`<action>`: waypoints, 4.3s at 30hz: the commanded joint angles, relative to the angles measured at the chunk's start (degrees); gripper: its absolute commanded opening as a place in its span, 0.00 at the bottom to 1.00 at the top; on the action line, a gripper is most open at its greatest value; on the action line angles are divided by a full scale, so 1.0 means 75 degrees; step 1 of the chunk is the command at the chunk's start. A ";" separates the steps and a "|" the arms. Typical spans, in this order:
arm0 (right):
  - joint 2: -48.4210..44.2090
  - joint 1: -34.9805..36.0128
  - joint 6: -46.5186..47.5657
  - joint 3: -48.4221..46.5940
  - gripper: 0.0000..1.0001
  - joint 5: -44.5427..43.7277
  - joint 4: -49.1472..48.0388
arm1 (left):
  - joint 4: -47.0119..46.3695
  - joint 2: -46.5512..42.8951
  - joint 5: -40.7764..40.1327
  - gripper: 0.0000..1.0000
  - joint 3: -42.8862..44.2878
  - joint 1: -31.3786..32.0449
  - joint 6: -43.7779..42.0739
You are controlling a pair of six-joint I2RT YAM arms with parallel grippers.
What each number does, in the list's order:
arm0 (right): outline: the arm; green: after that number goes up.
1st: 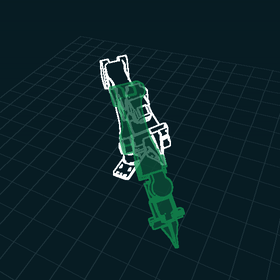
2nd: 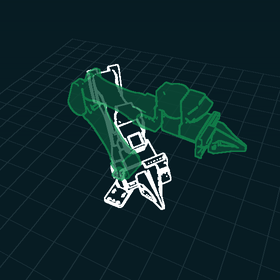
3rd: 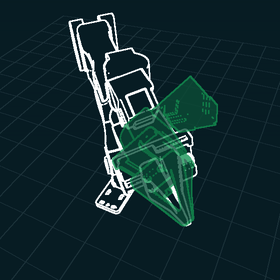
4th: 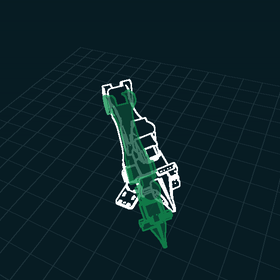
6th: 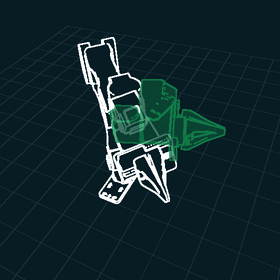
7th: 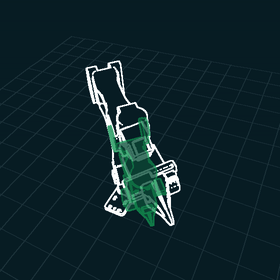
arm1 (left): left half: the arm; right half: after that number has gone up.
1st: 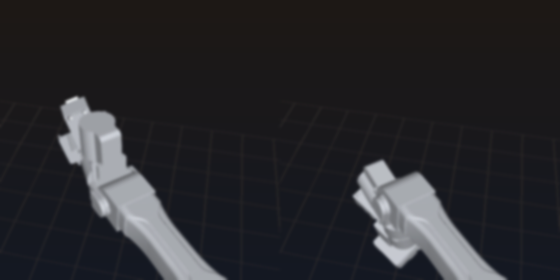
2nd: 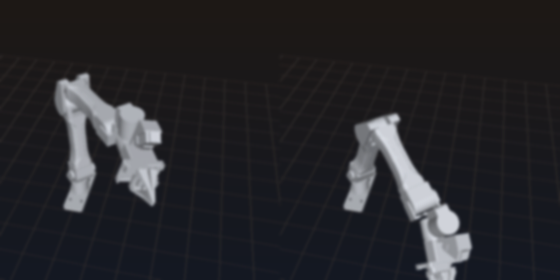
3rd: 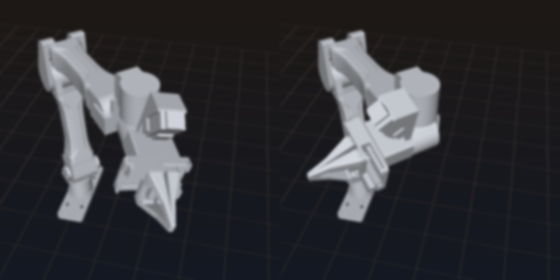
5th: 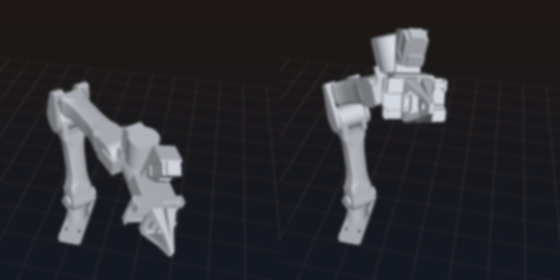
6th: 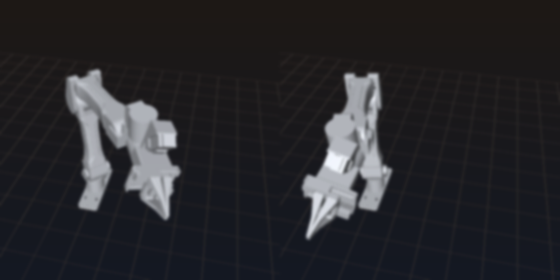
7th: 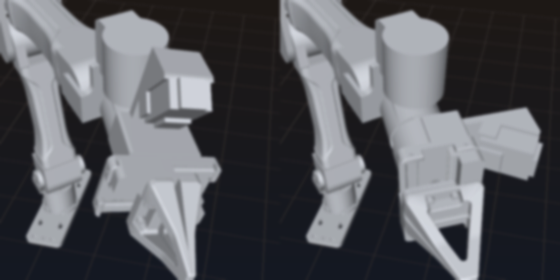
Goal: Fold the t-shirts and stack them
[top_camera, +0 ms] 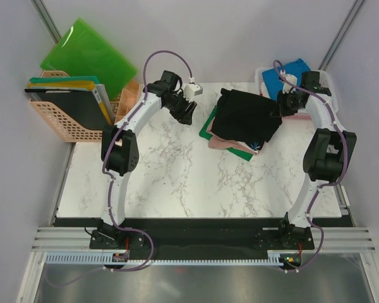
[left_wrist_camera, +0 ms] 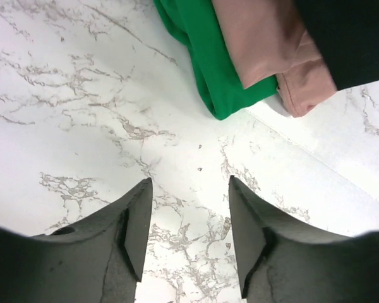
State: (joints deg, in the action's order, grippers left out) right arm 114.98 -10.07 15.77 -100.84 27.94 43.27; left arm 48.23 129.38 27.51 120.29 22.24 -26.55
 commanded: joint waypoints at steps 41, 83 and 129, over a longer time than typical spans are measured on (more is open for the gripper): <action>-0.1527 0.2549 -0.1493 0.0240 0.98 -0.1909 -0.0823 | -0.2985 -0.7205 -0.3806 1.00 -0.6943 -0.0562 0.0200; 0.2272 0.3439 -0.1201 0.0095 0.98 -0.3081 0.0080 | -0.2880 -0.7758 -0.3258 1.00 -0.8281 -0.0950 0.0188; -0.3262 0.0159 0.0920 0.4143 0.98 -0.4088 -0.0129 | -0.2868 -0.7653 -0.2718 1.00 -0.8304 -0.0961 0.0293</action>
State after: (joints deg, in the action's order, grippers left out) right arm 88.40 -8.19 19.68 -64.97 3.53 45.93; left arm 27.66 72.77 6.24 57.74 15.22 -25.80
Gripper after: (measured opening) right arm 0.982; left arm 0.995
